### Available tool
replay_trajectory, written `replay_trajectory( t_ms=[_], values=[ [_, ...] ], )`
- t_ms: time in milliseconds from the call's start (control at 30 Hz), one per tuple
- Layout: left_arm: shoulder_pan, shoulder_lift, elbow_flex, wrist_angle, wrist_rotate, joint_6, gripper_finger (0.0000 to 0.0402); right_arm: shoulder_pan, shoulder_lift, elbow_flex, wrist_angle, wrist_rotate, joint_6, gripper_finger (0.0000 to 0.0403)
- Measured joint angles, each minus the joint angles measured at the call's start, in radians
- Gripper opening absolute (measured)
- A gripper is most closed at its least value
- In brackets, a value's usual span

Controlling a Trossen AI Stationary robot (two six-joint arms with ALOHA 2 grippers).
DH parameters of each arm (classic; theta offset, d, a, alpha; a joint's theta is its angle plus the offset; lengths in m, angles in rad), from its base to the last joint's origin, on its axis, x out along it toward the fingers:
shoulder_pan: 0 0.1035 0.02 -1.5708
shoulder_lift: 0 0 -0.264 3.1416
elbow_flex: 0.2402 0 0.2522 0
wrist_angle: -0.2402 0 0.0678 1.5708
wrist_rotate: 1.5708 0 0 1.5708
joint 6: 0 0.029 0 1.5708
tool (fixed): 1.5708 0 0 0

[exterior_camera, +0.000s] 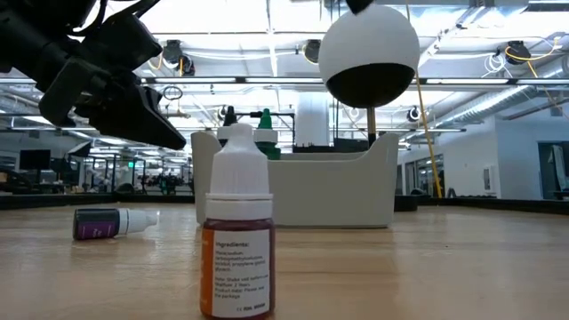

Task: Pick & Place food coloring
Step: Put the small orange food coloring bottle into the gray bin

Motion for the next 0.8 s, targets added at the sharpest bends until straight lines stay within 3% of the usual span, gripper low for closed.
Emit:
replay_trajectory(
  t_ms=[167, 333, 800],
  values=[
    [0.000, 0.000, 0.000, 0.001, -0.001, 0.040, 0.0035, 0.048, 0.104, 0.108, -0.005, -0.086, 0.001, 0.0005],
    [0.000, 0.000, 0.000, 0.005, 0.000, 0.092, 0.0035, 0.059, 0.241, 0.220, -0.063, -0.108, 0.030, 0.0005],
    [0.001, 0.000, 0.000, 0.070, 0.006, 0.155, 0.0035, 0.067, 0.359, 0.198, 0.018, -0.104, 0.106, 0.0001]
  ],
)
